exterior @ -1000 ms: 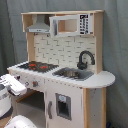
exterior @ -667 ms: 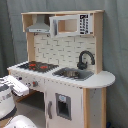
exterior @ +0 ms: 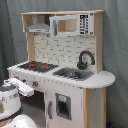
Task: Play with the kitchen
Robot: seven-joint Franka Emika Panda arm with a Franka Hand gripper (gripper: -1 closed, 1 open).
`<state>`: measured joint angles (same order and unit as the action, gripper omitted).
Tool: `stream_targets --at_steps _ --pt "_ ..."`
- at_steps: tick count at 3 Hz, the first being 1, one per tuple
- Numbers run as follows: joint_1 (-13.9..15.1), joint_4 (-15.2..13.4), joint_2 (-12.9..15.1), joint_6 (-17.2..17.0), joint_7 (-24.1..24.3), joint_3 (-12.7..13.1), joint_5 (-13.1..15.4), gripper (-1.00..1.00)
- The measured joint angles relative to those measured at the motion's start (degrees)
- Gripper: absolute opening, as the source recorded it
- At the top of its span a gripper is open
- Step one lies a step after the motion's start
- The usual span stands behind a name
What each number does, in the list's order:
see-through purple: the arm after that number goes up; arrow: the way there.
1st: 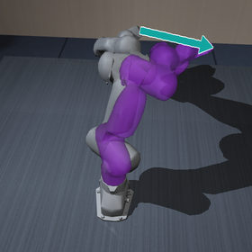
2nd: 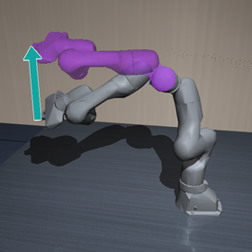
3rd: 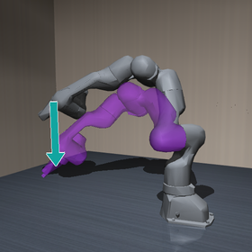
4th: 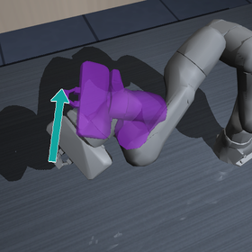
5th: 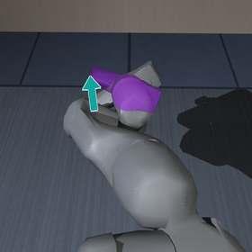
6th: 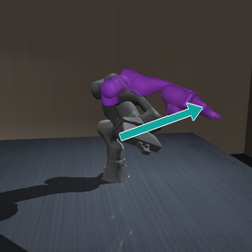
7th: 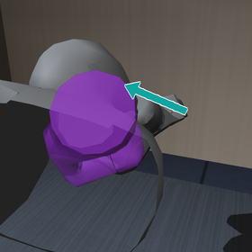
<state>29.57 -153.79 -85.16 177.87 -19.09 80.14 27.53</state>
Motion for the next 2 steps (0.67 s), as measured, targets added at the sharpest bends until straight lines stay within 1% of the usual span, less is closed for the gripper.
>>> stream_targets --at_steps 1,2 --pt "3.5 0.1 0.0 4.7 -0.6 1.3 0.0 1.00" --pt "6.8 0.3 -0.2 9.5 -2.5 2.2 0.0 1.00"
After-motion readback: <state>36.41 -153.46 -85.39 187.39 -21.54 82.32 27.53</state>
